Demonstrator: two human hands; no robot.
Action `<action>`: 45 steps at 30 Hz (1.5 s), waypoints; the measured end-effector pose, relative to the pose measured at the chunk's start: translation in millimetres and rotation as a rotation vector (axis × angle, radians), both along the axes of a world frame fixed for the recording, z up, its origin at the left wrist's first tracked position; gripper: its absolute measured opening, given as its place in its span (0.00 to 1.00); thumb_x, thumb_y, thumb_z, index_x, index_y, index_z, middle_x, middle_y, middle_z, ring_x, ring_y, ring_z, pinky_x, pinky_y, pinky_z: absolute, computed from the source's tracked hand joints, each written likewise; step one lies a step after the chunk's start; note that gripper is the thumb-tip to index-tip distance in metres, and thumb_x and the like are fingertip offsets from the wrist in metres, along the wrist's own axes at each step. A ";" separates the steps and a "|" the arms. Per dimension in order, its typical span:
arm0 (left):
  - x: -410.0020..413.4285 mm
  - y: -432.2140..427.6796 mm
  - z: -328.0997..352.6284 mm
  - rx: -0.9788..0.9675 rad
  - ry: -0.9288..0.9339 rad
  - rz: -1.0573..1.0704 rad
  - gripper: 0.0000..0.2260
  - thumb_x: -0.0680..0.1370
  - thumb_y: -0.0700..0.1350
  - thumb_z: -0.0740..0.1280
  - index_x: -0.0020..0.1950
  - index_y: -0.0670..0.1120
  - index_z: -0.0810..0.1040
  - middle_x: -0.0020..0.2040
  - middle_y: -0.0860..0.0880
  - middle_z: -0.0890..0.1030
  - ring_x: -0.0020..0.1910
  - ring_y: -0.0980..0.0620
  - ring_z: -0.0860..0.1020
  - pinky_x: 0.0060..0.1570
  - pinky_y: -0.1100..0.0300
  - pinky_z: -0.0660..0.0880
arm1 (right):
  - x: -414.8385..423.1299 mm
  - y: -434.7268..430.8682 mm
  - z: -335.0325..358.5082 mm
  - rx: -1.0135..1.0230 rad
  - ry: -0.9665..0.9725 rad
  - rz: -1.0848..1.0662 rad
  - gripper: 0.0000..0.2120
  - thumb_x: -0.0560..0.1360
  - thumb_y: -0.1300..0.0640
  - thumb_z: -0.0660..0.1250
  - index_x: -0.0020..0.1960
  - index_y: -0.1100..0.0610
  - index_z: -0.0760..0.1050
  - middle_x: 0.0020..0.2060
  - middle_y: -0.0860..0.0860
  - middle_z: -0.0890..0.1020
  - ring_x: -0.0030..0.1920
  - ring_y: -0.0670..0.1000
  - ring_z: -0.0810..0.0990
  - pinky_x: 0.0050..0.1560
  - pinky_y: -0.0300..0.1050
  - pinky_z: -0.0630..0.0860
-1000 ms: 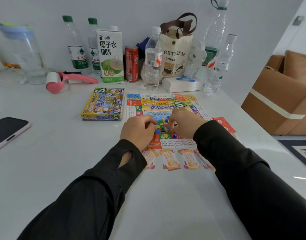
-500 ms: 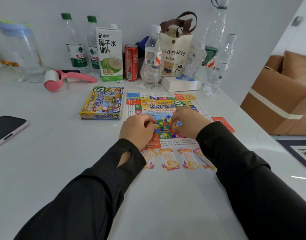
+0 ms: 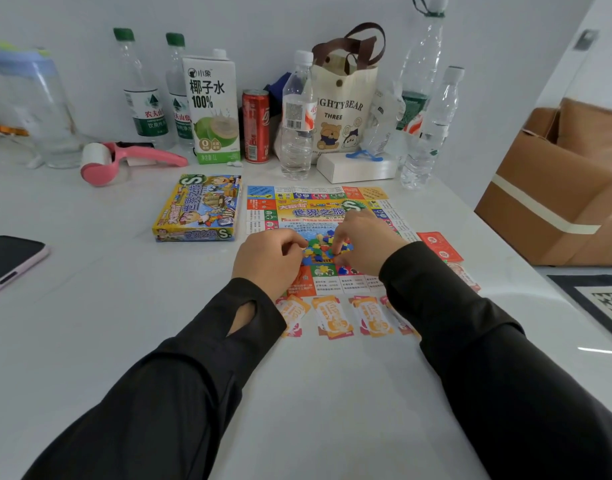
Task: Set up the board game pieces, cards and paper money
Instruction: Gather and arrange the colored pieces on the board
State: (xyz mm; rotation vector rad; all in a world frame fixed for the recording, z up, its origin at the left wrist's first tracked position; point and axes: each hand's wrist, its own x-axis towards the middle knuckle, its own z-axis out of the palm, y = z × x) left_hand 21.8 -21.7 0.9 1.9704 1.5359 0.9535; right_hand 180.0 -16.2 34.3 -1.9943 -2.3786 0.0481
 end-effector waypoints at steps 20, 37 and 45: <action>-5.5 22.1 41.0 -0.050 0.335 -0.257 0.12 0.77 0.45 0.65 0.59 0.50 0.78 0.63 0.52 0.76 0.58 0.54 0.74 0.53 0.64 0.65 | 6.9 -2.4 -5.5 -0.002 0.104 -0.003 0.03 0.73 0.55 0.69 0.47 0.51 0.80 0.52 0.49 0.72 0.58 0.50 0.66 0.58 0.45 0.65; 26.5 47.3 10.0 0.081 0.478 -0.272 0.09 0.76 0.49 0.66 0.53 0.51 0.82 0.53 0.52 0.80 0.51 0.51 0.76 0.46 0.60 0.70 | 17.3 10.2 -16.4 0.053 0.072 -0.202 0.17 0.77 0.58 0.62 0.65 0.51 0.72 0.61 0.52 0.72 0.63 0.53 0.68 0.64 0.47 0.67; 29.7 42.7 13.1 0.091 0.494 -0.249 0.08 0.76 0.47 0.65 0.52 0.49 0.82 0.53 0.51 0.80 0.51 0.50 0.77 0.48 0.59 0.71 | 10.8 11.5 -11.4 0.042 0.155 -0.302 0.10 0.76 0.60 0.64 0.56 0.53 0.78 0.54 0.52 0.79 0.53 0.52 0.77 0.57 0.45 0.74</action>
